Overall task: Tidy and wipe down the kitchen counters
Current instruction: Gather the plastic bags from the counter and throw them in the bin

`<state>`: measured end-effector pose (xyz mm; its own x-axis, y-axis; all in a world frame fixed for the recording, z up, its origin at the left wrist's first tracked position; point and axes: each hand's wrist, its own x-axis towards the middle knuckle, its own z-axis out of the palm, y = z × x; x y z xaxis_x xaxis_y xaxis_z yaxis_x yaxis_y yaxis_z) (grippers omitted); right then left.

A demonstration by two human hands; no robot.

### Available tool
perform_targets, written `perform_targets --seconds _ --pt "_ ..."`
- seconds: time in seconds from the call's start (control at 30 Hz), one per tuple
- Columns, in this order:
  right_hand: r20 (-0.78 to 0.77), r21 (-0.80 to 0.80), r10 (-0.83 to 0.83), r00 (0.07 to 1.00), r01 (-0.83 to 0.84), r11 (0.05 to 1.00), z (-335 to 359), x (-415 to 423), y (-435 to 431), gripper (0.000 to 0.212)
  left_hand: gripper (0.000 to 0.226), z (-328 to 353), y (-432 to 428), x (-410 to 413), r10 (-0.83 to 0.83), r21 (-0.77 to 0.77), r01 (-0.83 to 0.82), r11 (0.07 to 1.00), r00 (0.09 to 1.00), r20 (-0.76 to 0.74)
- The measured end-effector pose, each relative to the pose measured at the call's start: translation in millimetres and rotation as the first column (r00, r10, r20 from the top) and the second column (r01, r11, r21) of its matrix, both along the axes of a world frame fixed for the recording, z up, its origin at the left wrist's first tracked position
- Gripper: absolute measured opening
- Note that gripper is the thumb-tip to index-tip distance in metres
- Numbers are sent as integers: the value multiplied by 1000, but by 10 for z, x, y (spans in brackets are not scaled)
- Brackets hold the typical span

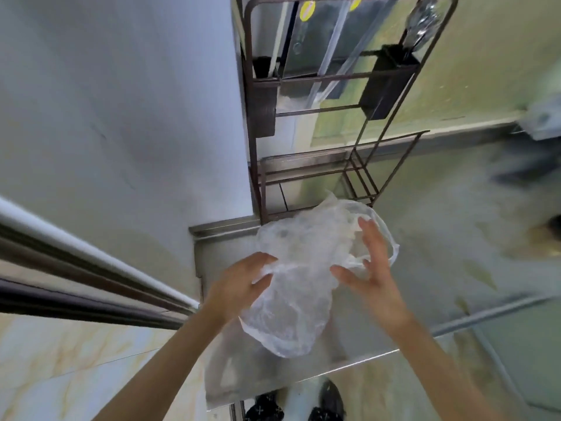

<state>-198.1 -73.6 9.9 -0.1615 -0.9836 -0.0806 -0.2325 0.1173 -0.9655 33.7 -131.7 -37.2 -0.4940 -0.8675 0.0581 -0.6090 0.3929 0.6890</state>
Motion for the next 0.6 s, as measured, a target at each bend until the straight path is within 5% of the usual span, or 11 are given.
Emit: perform_targets --seconds 0.13,0.23,0.4,0.47,0.6 --pt "26 237 91 996 -94 967 2 -33 124 113 25 160 35 -311 -219 11 220 976 975 -34" --pt "60 200 29 998 -40 979 29 -1 404 95 33 344 119 -618 -319 158 331 930 942 -101" --pt "-150 81 -241 959 254 964 140 -237 1067 70 54 649 511 -1213 -505 425 548 720 835 -221" --pt "-170 66 -257 951 271 960 192 -319 1295 67 53 680 660 -1397 -566 414 587 696 803 -187" --pt "-249 26 -425 870 445 895 149 -558 2084 47 32 669 1226 -2014 -795 360 772 524 595 -117"
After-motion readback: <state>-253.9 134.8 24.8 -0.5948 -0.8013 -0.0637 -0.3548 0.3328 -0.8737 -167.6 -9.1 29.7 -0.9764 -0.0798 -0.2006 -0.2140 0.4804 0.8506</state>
